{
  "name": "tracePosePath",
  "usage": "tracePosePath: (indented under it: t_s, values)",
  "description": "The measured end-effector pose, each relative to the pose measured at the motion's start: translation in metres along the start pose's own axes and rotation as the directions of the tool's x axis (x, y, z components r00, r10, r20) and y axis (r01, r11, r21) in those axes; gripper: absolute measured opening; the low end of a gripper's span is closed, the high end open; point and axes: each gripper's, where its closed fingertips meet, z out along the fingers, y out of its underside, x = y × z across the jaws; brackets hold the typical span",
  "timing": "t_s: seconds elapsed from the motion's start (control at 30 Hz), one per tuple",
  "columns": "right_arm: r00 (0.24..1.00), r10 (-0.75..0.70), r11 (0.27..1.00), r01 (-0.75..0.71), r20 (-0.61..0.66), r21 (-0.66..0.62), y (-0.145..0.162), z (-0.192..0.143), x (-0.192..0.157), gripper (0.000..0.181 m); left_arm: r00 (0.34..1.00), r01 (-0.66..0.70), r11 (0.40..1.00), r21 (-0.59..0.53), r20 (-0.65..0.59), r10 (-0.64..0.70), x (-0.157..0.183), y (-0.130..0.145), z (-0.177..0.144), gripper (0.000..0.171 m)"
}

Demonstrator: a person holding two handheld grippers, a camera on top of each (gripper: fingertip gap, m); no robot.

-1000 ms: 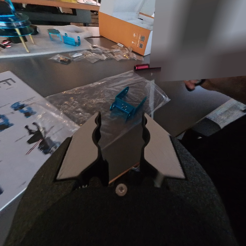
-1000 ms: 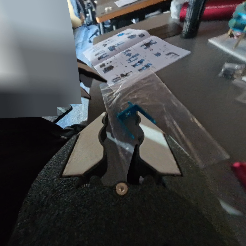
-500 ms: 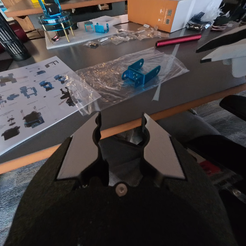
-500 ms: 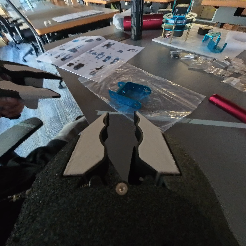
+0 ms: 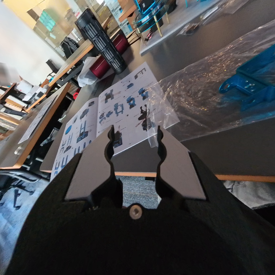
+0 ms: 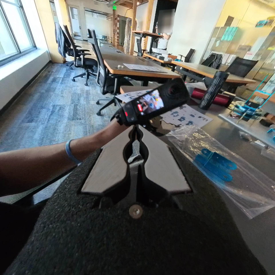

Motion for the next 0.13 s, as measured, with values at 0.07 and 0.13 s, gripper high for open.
tracePosePath:
  t_s: [0.07,0.13]
  values:
    - [1.0,-0.023,1.0,0.023,0.005,-0.006,-0.0022,0.0038,-0.008,0.0,0.999,-0.024,1.0,-0.008,0.042,0.025,-0.0007,-0.0026,0.0004,0.057]
    - [1.0,-0.026,0.999,0.026,0.018,-0.03,0.0018,0.01,-0.0115,0.0,0.995,-0.066,0.998,-0.006,0.081,0.066,0.0,-0.0068,-0.003,0.057]
